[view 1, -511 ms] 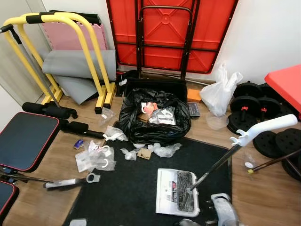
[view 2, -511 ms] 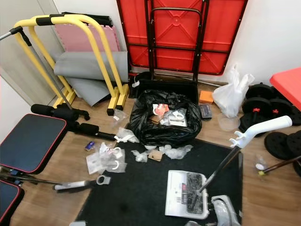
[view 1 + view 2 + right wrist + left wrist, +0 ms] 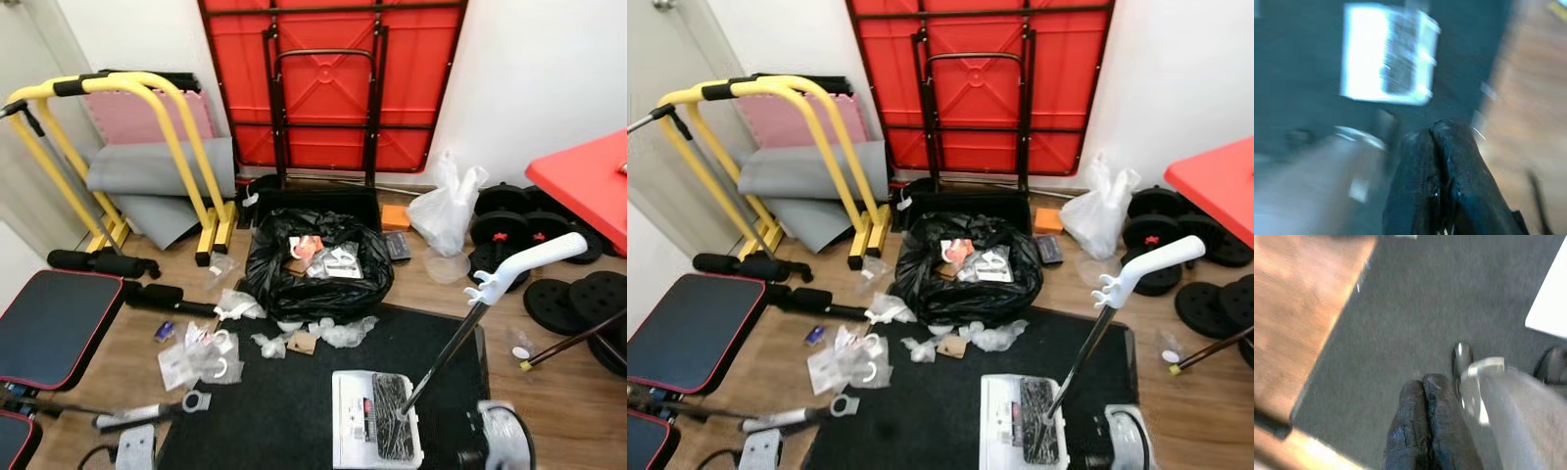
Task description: Sweep floor
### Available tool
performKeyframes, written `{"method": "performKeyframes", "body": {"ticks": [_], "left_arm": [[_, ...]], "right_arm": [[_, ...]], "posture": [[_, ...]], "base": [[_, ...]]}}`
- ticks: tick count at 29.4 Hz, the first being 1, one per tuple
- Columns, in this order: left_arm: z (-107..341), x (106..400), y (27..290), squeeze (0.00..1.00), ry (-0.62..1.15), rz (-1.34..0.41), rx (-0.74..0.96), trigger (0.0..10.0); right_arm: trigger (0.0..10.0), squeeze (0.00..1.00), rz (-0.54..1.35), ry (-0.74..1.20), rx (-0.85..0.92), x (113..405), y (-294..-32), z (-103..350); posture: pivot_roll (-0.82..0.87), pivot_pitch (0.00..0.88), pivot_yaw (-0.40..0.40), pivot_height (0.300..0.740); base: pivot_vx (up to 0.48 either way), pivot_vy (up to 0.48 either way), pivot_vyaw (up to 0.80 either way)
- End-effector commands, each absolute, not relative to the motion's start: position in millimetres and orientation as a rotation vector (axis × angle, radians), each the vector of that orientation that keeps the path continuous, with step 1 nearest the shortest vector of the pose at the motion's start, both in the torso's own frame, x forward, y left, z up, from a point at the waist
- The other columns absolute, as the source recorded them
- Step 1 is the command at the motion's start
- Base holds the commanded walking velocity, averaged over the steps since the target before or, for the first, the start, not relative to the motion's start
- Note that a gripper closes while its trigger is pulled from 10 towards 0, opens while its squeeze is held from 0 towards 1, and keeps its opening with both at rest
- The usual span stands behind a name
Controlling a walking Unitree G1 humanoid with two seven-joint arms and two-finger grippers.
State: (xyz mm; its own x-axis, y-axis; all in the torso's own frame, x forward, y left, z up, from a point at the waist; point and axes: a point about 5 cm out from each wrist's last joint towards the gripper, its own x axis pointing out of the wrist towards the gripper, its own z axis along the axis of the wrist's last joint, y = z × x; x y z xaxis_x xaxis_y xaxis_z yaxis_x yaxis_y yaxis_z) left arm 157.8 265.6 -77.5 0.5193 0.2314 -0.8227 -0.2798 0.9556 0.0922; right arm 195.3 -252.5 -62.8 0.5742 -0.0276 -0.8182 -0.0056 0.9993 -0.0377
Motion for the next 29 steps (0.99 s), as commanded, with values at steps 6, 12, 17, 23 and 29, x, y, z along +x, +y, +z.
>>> {"method": "performKeyframes", "body": {"ticks": [6, 12, 17, 23, 29], "left_arm": [[-55, 193, 273, 0.0, 0.796, 0.268, -0.028, 10.0], [-33, 221, 268, 0.0, 0.622, 0.154, 0.051, 10.0], [-11, 237, 263, 0.0, 0.447, 0.089, 0.075, 10.0], [27, 253, 248, 0.0, 0.237, 0.051, 0.038, 10.0], [54, 258, 225, 0.0, 0.126, -0.009, 0.028, 10.0]], "right_arm": [[10.0, 0.0, 0.388, 0.84, 0.015, 222, -226, -45], [10.0, 0.0, 0.651, 0.758, 0.064, 251, -234, -9], [10.0, 0.0, 0.778, 0.65, 0.1, 268, -244, 23], [10.0, 0.0, 0.968, 0.43, 0.179, 282, -226, 69], [10.0, 0.0, 1.152, 0.335, 0.183, 275, -201, 96]], "posture": [[-0.16, 0.0, 0.001, 0.74], [-0.17, 0.0, 0.016, 0.74], [-0.17, 0.0, 0.016, 0.74], [-0.17, 0.0, 0.022, 0.74], [-0.18, 0.0, 0.029, 0.74]], "base": [[0.0, 0.0, 0.0], [0.0, 0.0, 0.0], [0.0, 0.0, 0.0], [0.0, 0.0, 0.0], [0.0, 0.0, 0.0]]}}
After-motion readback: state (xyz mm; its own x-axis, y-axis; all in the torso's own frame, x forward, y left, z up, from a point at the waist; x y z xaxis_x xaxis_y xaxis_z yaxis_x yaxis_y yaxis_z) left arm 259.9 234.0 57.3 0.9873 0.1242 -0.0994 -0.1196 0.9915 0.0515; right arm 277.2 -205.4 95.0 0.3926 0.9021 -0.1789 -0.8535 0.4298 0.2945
